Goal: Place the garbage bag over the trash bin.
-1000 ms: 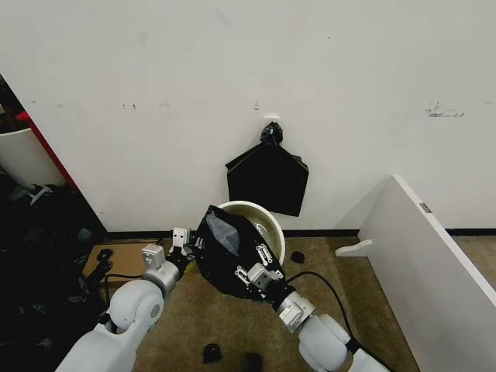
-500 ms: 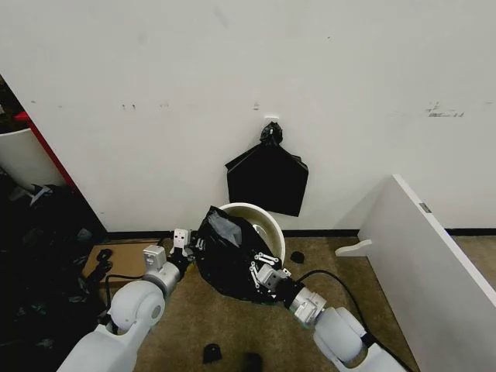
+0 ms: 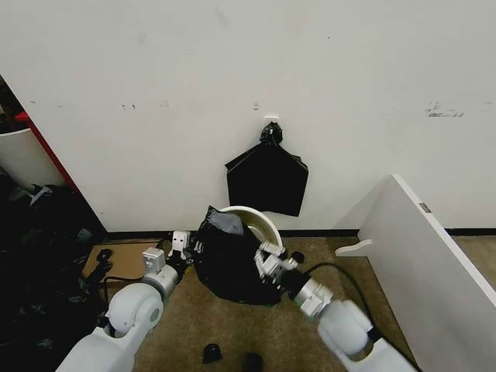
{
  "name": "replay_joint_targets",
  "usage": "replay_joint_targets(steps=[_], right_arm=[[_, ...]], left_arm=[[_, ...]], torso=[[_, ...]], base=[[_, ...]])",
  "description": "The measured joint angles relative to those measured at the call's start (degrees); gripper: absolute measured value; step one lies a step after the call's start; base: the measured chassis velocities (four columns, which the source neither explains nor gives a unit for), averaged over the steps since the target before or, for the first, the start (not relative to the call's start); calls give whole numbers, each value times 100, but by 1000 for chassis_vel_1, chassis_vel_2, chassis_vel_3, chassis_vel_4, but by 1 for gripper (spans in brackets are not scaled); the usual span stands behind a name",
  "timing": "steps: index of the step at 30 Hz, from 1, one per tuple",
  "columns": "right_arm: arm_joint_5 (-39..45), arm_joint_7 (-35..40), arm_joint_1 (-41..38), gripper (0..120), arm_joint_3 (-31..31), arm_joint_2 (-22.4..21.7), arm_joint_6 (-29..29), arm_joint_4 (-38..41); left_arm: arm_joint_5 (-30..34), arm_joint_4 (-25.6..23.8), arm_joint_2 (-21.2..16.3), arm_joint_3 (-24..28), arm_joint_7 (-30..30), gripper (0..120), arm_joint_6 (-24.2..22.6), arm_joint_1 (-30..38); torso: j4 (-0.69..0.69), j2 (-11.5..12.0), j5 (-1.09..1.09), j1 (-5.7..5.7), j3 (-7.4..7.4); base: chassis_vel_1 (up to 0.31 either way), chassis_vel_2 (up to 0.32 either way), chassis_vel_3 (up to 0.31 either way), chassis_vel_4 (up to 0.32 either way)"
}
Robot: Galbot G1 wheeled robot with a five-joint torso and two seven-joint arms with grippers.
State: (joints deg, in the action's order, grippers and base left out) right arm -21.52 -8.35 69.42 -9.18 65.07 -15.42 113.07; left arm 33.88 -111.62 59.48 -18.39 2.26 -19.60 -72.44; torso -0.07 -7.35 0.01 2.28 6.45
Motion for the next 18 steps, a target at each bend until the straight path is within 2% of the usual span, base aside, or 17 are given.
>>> replay_joint_targets(steps=[6, 11, 15, 18], right_arm=[[-660, 190, -272, 0, -180, 49, -364, -392], [-999, 496, -520, 0, -255, 165, -647, -1091], [-813, 677, -591, 0, -239, 173, -675, -1270], [64, 755, -463, 0, -75, 73, -411, -1032]], left_arm=[[-41, -41, -53, -7, -75, 1, -13, -84], [-56, -198, -133, -94, -201, 1, -85, -214], [-76, -220, -158, -142, -194, 1, -81, -253], [-76, -198, -153, -165, -158, 1, -59, -228]], torso=[[0, 0, 1, 0, 0], [0, 0, 1, 0, 0], [1, 0, 1, 0, 0], [0, 0, 2, 0, 0]], base=[[0, 0, 0, 0], [0, 0, 0, 0], [0, 0, 0, 0], [0, 0, 0, 0]])
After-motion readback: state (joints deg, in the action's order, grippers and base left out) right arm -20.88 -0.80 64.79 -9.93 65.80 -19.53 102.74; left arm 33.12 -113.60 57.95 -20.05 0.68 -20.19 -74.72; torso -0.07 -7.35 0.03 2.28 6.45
